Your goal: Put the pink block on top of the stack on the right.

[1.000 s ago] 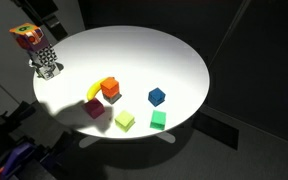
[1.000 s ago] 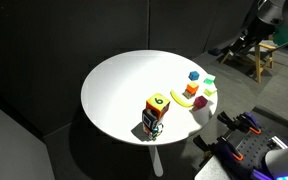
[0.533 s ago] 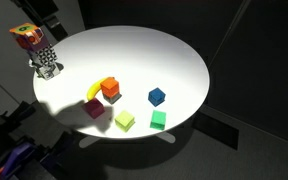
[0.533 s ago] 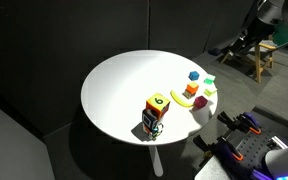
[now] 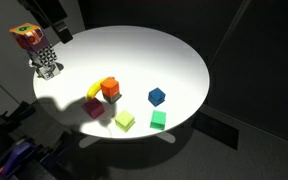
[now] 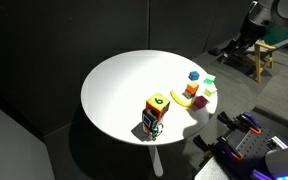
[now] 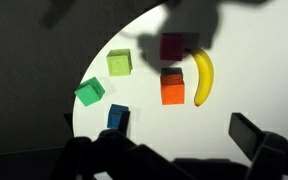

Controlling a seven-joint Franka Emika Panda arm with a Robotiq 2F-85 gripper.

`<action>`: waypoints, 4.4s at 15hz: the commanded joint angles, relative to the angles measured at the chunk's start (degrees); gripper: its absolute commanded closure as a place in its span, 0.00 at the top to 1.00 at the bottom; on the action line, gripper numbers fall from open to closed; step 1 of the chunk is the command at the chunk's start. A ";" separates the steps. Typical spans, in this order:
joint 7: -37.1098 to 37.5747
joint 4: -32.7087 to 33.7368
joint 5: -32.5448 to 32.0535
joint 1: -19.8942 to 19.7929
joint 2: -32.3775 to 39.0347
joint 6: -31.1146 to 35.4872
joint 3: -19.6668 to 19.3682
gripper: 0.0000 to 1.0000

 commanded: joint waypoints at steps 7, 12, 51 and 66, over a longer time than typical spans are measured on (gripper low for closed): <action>-1.55 10.52 4.44 3.29 16.21 -7.35 0.16 1.00; -2.24 12.93 4.02 3.76 23.04 -6.44 0.56 1.00; -8.99 13.61 11.59 1.90 45.34 15.16 4.46 1.00; -9.11 15.80 11.38 -1.75 54.03 23.05 7.61 1.00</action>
